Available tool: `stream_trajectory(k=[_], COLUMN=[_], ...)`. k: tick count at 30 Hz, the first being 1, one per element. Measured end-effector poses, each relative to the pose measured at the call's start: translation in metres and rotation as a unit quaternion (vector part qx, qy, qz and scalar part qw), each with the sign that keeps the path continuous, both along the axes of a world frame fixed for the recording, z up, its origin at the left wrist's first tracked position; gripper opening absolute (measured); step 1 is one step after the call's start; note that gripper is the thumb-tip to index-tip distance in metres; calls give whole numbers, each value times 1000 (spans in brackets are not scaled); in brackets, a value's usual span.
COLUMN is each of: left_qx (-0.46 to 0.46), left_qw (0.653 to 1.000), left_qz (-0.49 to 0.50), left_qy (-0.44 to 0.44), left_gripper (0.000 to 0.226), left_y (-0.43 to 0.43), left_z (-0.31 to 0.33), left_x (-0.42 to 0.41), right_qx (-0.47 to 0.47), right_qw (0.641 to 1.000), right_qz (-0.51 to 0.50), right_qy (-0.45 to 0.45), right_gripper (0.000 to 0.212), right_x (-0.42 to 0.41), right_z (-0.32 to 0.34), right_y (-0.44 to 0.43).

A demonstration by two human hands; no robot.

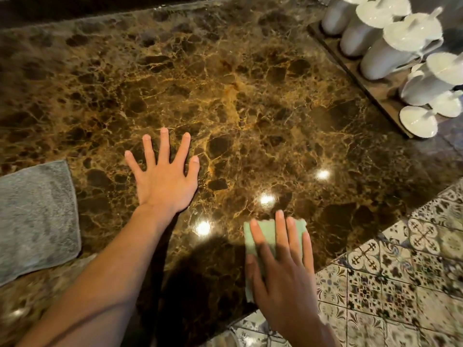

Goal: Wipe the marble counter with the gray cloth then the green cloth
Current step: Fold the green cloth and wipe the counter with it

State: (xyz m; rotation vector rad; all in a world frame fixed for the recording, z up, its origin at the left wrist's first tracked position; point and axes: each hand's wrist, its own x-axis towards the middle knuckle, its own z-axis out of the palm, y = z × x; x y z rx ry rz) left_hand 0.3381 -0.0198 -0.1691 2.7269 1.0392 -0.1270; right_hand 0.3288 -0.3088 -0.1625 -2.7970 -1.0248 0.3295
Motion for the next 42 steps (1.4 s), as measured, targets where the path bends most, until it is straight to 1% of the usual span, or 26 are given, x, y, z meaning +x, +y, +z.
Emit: stream_trajectory(k=[7,11,13,17,22,25,28,30,33,36,38,42], left_qx=[-17,-37,-33,-21,-19,-19,-22,-20,-15,-15,-14,-5], left_qw=[1000,999,999,1000,1000,1000,1000,1000,1000,1000,1000,999], left_qz=[-16,-24,-22,-7,-8,-9,-8,-10,-13,-14,-18,-27], left_qy=[-1,11,16,7,5,5,8,10,10,9,9,17], left_gripper=[60,63,63,62,60,60,61,62,63,63,63,64], left_y=[-15,-37,-45,-49,-49,-48,-48,-49,-48,-47,-47,-47], left_z=[7,8,6,2,1,0,1,1,1,-1,-1,0], left_x=[14,37,46,49,50,50,50,51,53,52,52,53], right_qx=[5,3,-3,-36,-26,-39,-53,-52,-46,-36,-29,-27], right_qw=[1000,1000,999,998,997,997,997,996,997,998,999,999], right_qz=[-12,-28,-32,-43,-72,-61,-52,-62,-60,-48,-42,-22], right_qy=[-13,-2,-19,1,4,10,24,29,11,-3,-17,-23], right_gripper=[61,60,60,63,62,61,61,62,62,62,62,61], right_x=[-5,17,42,115,224,280,320,333,331,299,259,150], right_z=[-7,-2,-1,2,-1,2,7,6,3,1,-2,-1], right_y=[-1,12,29,70,134,166,185,190,189,165,133,59])
